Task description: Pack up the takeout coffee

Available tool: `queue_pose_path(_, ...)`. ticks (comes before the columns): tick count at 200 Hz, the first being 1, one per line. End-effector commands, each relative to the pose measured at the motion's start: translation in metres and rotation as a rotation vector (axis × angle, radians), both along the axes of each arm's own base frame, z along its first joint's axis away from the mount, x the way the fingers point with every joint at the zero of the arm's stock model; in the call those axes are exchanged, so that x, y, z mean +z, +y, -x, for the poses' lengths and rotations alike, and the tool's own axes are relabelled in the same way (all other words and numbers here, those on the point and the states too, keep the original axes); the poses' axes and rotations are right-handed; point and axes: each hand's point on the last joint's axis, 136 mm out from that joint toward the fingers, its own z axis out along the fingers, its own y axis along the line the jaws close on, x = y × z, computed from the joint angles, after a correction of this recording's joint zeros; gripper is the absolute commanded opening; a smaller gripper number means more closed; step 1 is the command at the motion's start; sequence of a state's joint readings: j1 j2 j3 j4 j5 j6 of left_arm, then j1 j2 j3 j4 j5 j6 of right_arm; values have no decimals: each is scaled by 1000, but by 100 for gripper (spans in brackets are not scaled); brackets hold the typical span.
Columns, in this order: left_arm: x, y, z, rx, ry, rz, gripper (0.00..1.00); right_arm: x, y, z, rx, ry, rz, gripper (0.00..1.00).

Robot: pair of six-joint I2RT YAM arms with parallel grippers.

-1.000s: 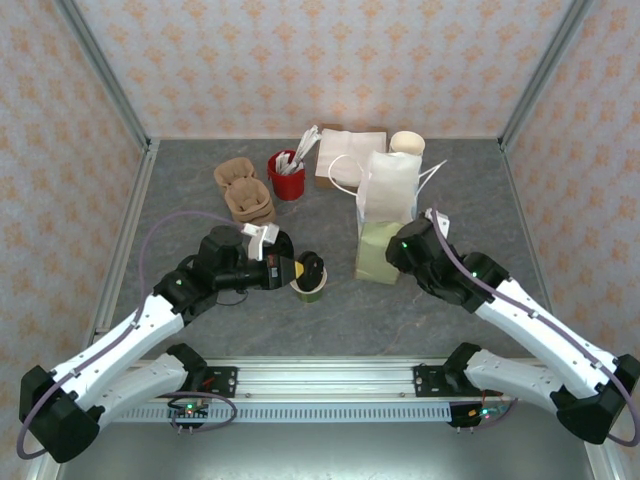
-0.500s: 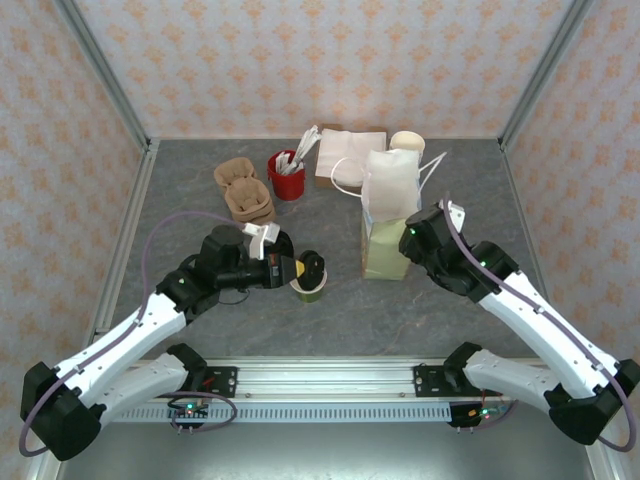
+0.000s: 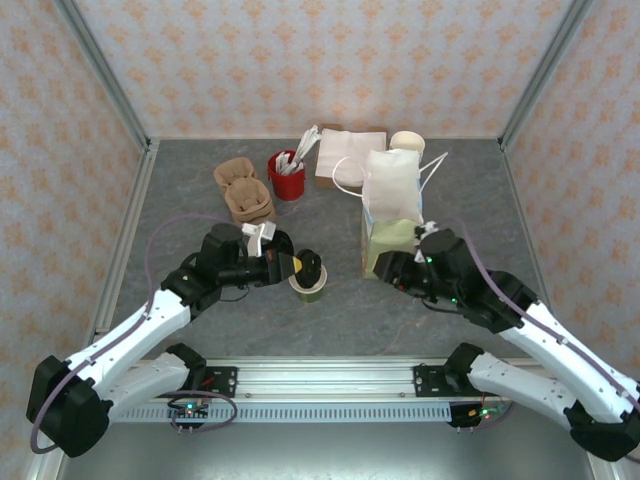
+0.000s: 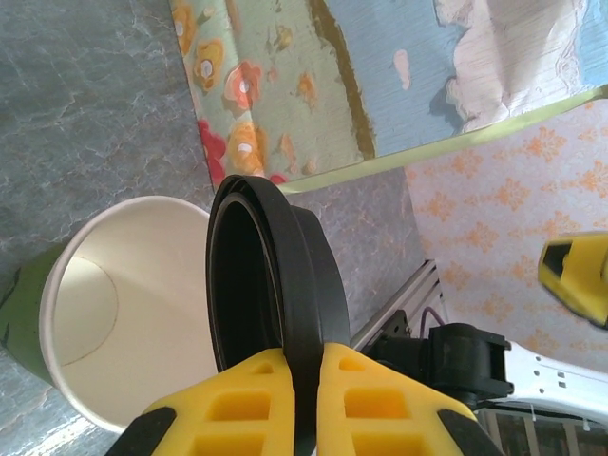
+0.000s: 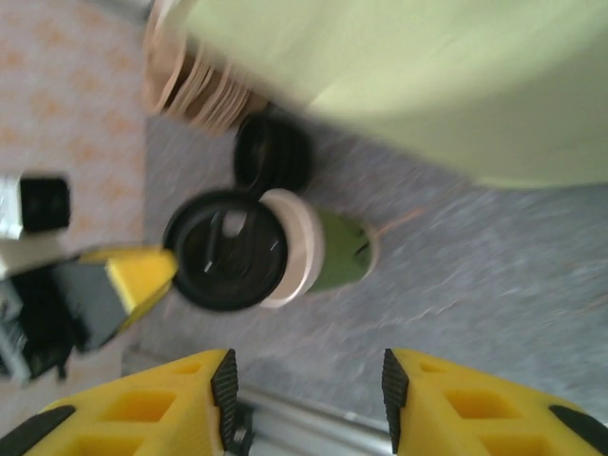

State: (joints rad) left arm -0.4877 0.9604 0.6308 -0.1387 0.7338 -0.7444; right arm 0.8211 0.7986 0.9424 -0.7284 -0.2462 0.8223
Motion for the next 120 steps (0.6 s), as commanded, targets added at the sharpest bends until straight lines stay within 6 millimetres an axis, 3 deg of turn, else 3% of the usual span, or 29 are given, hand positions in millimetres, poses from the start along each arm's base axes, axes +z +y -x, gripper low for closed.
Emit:
queue_pose_path(1, 3, -1, 0, -17, 17, 46, 11, 5, 39, 4, 63, 11, -92, 47)
queue_pose_path(40, -5, 7, 1, -1, 52, 44, 12, -4, 68, -4, 66, 7, -102, 47)
queue_pose_path(120, -16, 7, 0, 1, 85, 54, 13, -13, 94, -28, 16, 21, -112, 48)
